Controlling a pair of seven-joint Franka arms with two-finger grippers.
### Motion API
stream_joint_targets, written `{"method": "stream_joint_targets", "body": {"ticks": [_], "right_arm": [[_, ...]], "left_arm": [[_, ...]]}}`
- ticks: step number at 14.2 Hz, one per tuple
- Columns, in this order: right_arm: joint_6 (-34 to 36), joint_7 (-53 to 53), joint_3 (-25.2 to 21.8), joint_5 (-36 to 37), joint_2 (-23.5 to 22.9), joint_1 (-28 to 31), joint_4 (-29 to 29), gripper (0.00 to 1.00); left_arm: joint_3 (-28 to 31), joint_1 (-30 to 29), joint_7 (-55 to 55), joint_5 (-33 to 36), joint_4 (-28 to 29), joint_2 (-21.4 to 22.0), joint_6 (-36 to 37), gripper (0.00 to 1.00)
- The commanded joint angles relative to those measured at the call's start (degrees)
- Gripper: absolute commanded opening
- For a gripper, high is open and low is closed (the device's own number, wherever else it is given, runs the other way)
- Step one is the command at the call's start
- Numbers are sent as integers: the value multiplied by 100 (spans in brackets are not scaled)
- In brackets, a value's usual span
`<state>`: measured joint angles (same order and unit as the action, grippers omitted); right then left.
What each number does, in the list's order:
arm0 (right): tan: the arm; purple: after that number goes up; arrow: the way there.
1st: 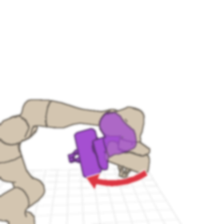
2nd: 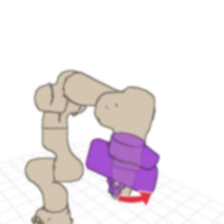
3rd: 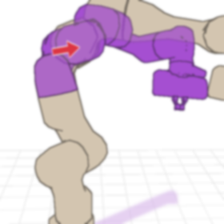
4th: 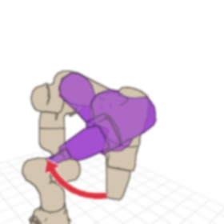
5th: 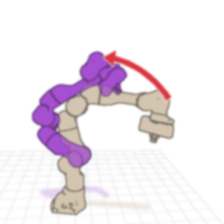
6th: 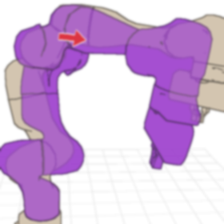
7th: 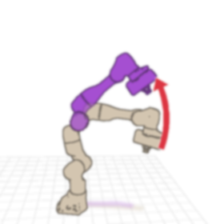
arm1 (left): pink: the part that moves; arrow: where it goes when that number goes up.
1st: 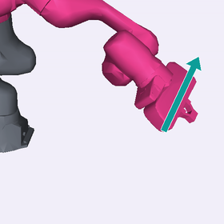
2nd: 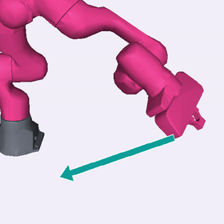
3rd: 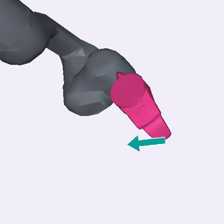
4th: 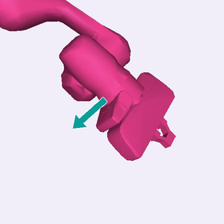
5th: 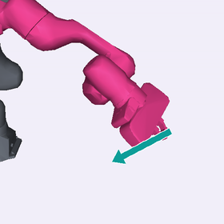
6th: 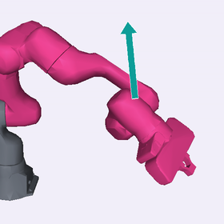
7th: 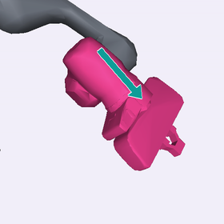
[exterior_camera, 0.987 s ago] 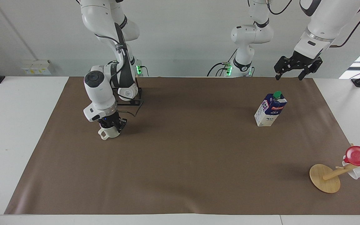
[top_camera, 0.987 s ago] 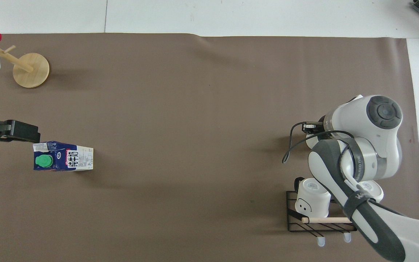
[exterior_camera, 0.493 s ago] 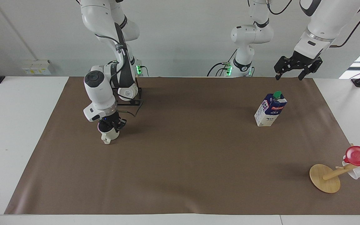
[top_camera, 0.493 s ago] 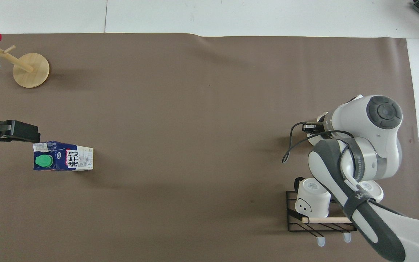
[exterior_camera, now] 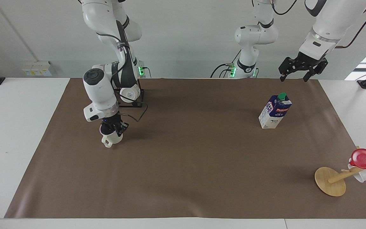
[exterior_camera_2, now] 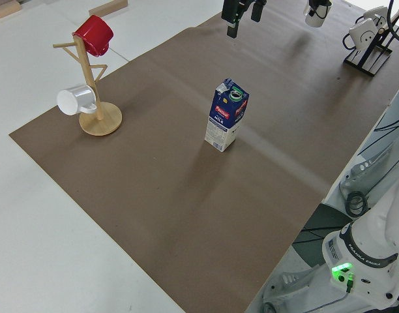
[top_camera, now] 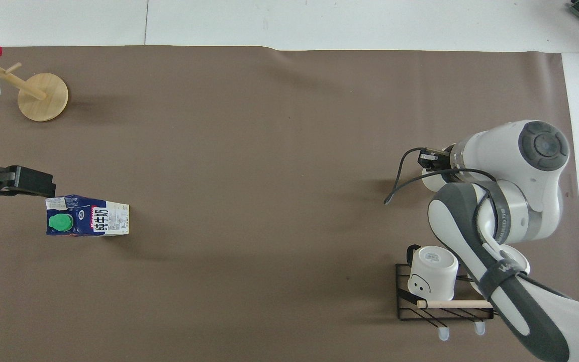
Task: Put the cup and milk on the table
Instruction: 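Carry the black-and-white mug with the right gripper toward the table center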
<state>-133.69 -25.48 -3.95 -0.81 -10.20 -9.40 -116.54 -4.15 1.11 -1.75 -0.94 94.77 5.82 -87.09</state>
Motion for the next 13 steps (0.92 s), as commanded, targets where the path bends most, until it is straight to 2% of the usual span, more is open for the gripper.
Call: {"method": "stream_joint_targets", "body": {"ticks": [1,7,10,13], "right_arm": [[447,-631,35,-8,27,-122,394,0],[1230,-2309,26,98,-158,-1037,1264,0],[1267,-2803,26,89,-254,-1344,1388,0],[1267,-3689,26,116,-570,-1792,1756,0]], "left_arm": [[-33,-49,-27,59,-82,-37,96,100],[-33,-49,-27,59,-82,-37,95,100],[-33,-49,-27,59,-82,-37,96,100],[-33,-49,-27,59,-90,-37,104,100]]}}
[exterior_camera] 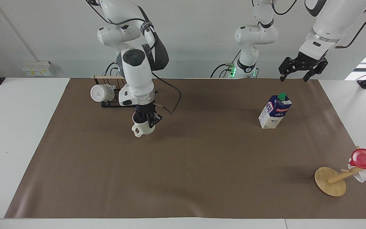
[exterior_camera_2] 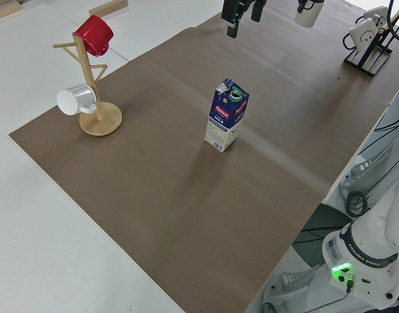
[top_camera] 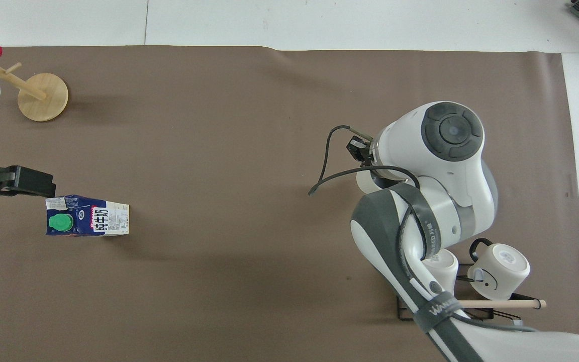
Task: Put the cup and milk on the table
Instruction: 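Carry the black-and-white mug with the right gripper toward the table center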
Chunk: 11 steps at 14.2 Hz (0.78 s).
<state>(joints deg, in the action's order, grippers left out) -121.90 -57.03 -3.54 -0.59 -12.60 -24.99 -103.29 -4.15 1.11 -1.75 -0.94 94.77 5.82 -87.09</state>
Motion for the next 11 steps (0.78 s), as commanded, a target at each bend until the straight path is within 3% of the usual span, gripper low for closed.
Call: {"method": "stream_joint_targets", "body": {"ticks": [1,7,11], "right_arm": [[87,-763,-16,103,-427,-356,502,0],[-254,-2433,-16,595,-1042,-1138,749,0],[-475,-2716,-7,551,-1087,-1218,740,0]], "left_arm": [[-33,-49,-27,59,-82,-37,95,100],[-33,-49,-27,59,-90,-37,95,100],[-33,-49,-27,59,-82,-37,104,100]]}}
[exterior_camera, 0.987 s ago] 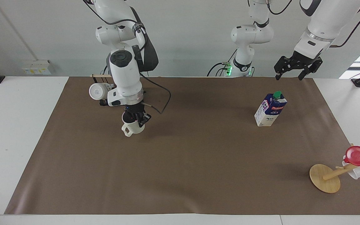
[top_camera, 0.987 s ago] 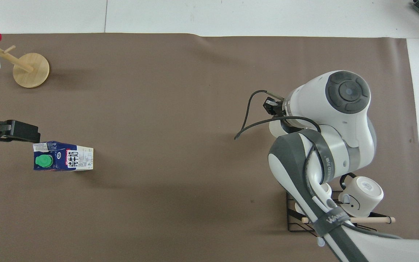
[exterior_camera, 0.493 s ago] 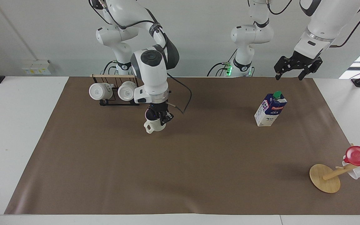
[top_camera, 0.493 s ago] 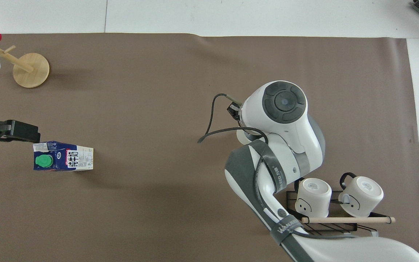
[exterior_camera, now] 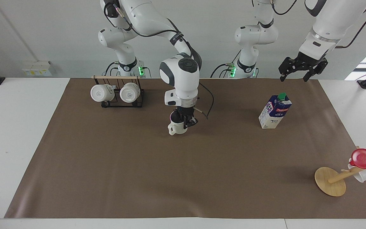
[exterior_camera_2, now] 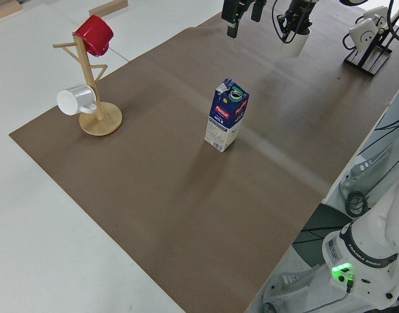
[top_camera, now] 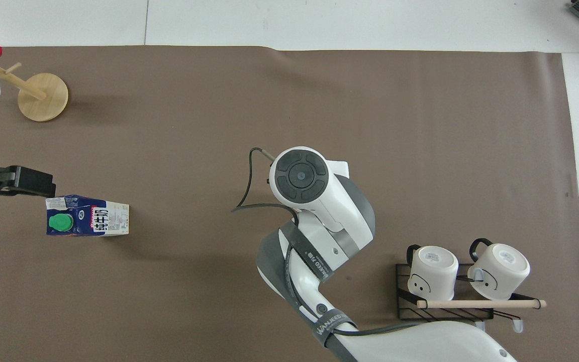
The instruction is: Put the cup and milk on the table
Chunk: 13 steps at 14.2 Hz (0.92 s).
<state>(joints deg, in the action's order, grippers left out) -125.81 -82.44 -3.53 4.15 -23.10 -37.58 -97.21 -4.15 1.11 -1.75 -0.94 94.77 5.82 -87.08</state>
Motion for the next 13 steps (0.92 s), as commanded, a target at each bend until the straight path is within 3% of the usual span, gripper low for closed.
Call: {"method": "stream_joint_targets", "body": {"ticks": [1,3,13], "right_arm": [[-128,-237,-8,120,-63,14,132,0],[-198,-422,-25,173,-256,-179,149,0],[-497,-431,-16,200,-266,-153,70,0]], "left_arm": [[-33,-49,-27,59,-90,-37,95,100],[-33,-49,-27,59,-90,-37,95,100],[-33,-49,-18,59,-82,-37,95,100]]}}
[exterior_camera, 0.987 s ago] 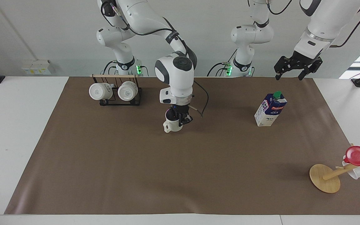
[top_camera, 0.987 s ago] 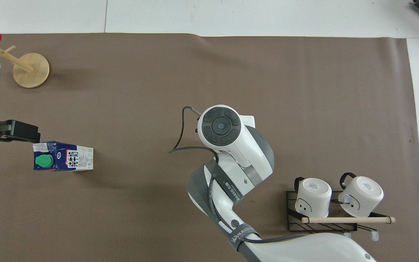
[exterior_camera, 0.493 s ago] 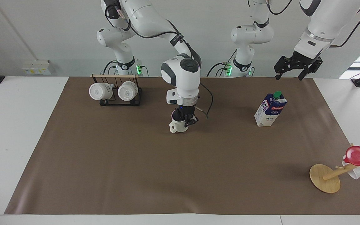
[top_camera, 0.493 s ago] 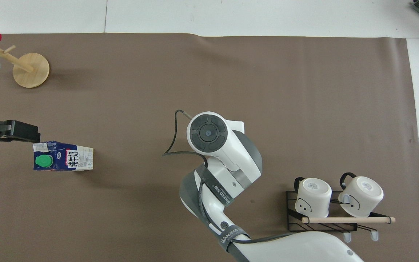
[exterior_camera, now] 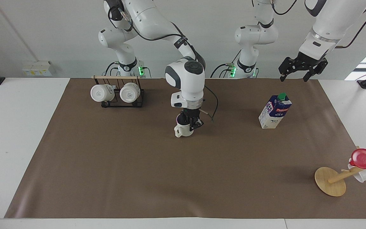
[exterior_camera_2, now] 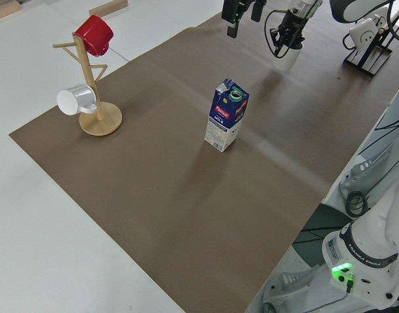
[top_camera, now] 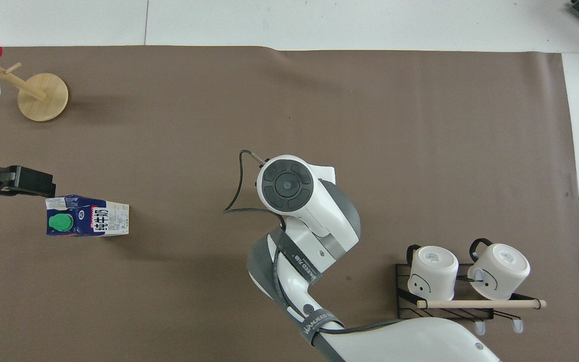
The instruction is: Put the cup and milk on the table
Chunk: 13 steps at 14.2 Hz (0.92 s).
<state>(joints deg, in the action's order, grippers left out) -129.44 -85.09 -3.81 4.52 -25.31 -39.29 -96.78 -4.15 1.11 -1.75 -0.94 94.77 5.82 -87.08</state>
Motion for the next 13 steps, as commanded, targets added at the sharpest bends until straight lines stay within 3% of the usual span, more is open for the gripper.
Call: {"method": "stream_joint_targets", "body": {"ticks": [1,13], "right_arm": [[-151,-166,12,172,-45,35,-16,0],[-160,185,21,102,8,36,-166,0]], "left_arm": [[-24,-58,-10,59,-82,-37,95,100],[-15,-93,70,59,216,112,-28,100]]}}
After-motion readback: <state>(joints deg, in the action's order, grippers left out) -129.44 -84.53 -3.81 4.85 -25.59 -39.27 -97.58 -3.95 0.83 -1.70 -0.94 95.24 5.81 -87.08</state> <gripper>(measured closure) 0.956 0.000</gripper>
